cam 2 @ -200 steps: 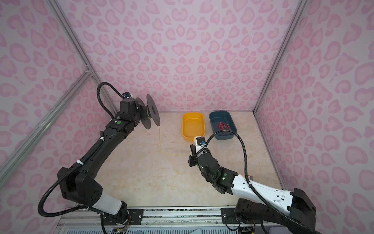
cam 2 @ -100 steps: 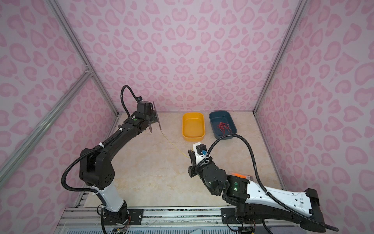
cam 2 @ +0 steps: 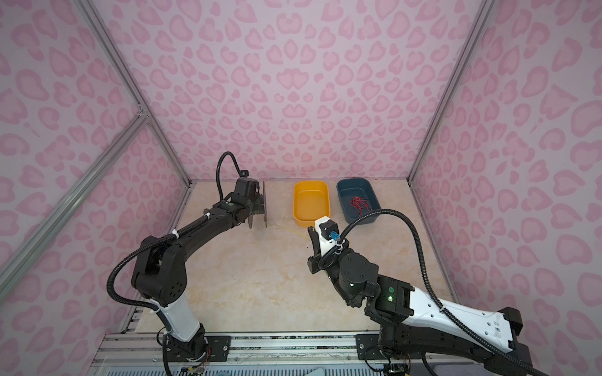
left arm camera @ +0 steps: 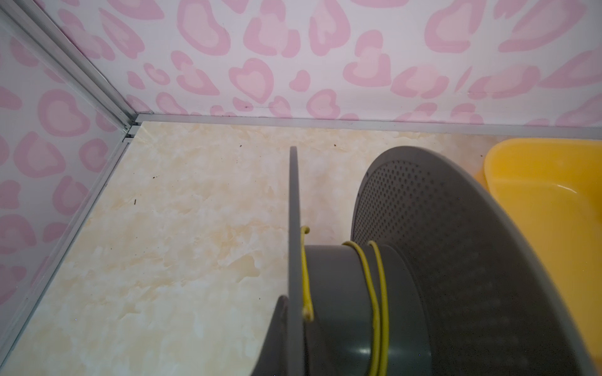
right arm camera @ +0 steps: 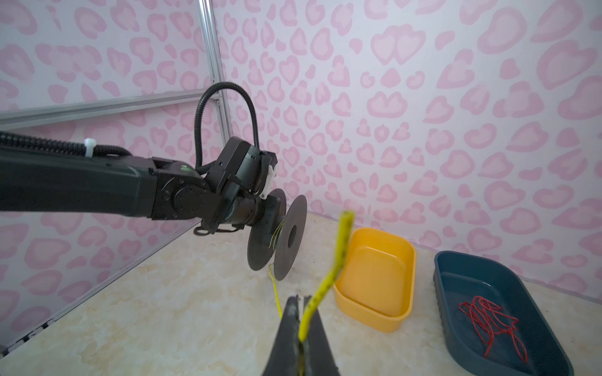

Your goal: Wrap the cables

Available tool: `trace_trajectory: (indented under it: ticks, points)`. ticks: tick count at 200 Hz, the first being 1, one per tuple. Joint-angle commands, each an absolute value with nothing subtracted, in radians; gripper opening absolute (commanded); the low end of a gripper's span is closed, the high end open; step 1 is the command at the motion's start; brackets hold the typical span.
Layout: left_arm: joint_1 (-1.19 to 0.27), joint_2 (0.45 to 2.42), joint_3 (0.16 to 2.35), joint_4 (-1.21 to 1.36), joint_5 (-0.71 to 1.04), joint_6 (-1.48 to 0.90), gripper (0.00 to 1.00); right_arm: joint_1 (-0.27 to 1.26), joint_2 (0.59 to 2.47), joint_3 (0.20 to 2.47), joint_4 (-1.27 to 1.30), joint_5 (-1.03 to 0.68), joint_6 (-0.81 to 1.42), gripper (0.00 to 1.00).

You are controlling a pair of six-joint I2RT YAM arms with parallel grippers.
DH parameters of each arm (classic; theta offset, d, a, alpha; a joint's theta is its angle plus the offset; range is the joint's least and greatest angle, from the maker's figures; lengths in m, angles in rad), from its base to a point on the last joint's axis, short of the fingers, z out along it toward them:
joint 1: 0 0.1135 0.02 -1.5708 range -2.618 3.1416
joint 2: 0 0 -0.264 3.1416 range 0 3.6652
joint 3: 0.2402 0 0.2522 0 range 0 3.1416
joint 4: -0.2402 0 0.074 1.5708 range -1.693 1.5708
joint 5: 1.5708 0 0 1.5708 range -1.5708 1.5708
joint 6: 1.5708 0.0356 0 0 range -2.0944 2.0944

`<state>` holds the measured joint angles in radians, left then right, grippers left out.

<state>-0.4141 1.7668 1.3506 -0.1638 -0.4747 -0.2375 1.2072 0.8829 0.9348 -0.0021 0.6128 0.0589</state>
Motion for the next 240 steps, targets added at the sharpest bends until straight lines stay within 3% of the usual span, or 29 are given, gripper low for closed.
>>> trace_trajectory:
  ticks: [1,91,165,240]
  points:
    - [-0.430,1.708,1.291,-0.062,-0.502,-0.175,0.04,1.146,0.900,0.968,0.075,0.532,0.027,0.00]
    - [-0.520,1.555,1.057,-0.054,-0.419,-0.274,0.04,0.851,1.045,1.149,0.083,0.236,0.080,0.00]
    - [-0.633,1.442,0.988,-0.139,-0.439,-0.225,0.04,0.738,1.166,1.244,0.140,0.128,0.114,0.00]
    - [-0.708,1.298,0.956,-0.301,-0.355,-0.210,0.04,0.521,1.382,1.474,0.114,-0.011,0.153,0.00]
